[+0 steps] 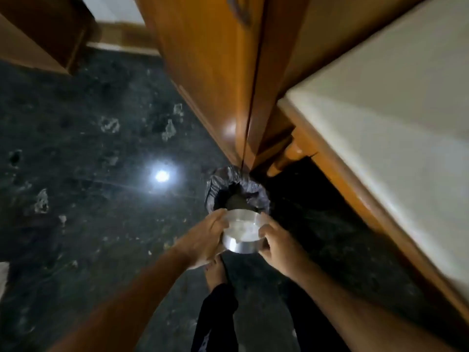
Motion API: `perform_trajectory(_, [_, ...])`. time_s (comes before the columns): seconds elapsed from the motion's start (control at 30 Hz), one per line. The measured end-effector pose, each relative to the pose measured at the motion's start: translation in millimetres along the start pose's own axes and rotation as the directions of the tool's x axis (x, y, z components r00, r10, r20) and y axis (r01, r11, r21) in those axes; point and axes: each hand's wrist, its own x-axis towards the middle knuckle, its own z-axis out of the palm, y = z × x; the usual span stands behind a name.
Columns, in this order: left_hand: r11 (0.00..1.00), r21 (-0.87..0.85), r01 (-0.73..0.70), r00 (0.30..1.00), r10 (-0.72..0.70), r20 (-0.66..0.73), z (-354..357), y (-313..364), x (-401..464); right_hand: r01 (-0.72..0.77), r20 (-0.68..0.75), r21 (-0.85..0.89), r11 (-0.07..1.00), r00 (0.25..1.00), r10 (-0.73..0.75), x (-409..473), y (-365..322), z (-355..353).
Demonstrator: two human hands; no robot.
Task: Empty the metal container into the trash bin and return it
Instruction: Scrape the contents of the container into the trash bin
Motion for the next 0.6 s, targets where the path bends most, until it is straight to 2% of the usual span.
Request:
perform_trajectory(0.07, [0.995,-0.094,0.043,0.999,-0.042,0.018,27,-15,31,-0.079,0.048,0.043,0.996,0.996,0.077,18,35,23])
perform_trajectory(0.13, [0.969,-0.227,0.092,0.995,-0.1,-0.026,60,-33,56,-0.168,0.066,0.092,0.981,0.985,0.162,42,67,49])
perform_trajectory(0.27, [0.814,-0.548,0.192,0.933,-0.324,-0.154,93,-50,104,-0.386,0.26,0.243,0.89,0.91,0.324,97,105,75])
perform_trajectory(0.33, [0.672,-0.713,0.201,0.861,-0.468,-0.197,100,-54,132,-0.509,0.34,0.302,0.806,0.847,0.408,121,117,85])
perform_trajectory(0.43, [0.443,-0.852,0.279,0.762,-0.642,-0.084,104,-58,165,-0.661,0.443,0.47,0.585,0.75,0.491,142,127,101])
perform_trajectory(0.47, [0.378,-0.872,0.31,0.732,-0.68,-0.035,103,-56,170,-0.686,0.471,0.476,0.55,0.727,0.499,146,126,102])
perform_trajectory(0.53, [0.229,-0.919,0.322,0.666,-0.744,0.047,102,-52,177,-0.71,0.501,0.477,0.518,0.704,0.503,147,123,103])
perform_trajectory(0.6, [0.022,-0.953,0.303,0.543,-0.826,0.154,103,-53,184,-0.689,0.437,0.482,0.541,0.725,0.533,148,116,100])
